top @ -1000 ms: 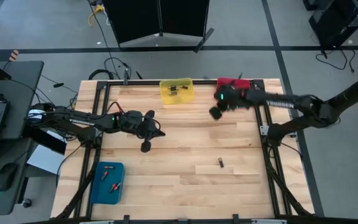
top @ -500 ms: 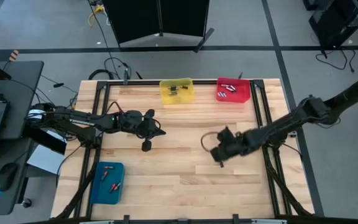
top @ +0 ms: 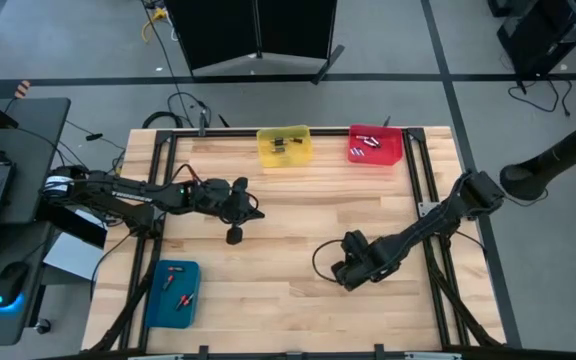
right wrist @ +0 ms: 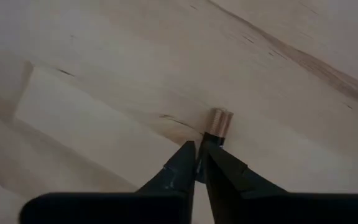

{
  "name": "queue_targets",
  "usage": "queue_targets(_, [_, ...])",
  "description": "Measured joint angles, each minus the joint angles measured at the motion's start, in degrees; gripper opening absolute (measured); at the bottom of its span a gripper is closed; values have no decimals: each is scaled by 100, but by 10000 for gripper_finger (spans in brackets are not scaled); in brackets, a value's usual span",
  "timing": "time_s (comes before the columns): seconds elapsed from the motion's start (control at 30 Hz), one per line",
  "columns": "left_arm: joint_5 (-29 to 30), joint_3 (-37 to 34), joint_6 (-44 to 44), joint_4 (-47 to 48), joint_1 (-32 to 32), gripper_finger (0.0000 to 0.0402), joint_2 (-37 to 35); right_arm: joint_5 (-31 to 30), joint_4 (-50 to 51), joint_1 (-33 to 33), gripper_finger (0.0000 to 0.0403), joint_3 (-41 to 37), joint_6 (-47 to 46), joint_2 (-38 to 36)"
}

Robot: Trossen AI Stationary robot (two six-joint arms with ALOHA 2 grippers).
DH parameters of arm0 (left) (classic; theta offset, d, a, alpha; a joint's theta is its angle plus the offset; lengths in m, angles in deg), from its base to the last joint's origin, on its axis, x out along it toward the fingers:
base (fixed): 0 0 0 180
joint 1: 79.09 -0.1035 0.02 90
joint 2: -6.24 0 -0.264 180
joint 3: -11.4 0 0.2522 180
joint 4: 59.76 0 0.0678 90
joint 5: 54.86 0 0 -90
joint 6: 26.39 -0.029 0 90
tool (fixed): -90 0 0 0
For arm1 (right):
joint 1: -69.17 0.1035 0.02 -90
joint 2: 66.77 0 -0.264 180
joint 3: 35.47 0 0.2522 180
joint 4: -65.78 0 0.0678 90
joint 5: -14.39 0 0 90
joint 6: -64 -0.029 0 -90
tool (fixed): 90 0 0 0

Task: Sort batteries
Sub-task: Put the black-brown battery into the yellow bin

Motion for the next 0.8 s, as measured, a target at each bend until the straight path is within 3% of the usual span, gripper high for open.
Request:
queue_targets(0.37, [-11, -283, -61, -143, 0, 5, 2, 132, 212, -17, 150, 77, -385, 149])
queue_targets(0.8, [-11, -283, -81, -174, 0, 6, 2, 214, -74, -36, 128, 72, -241, 608])
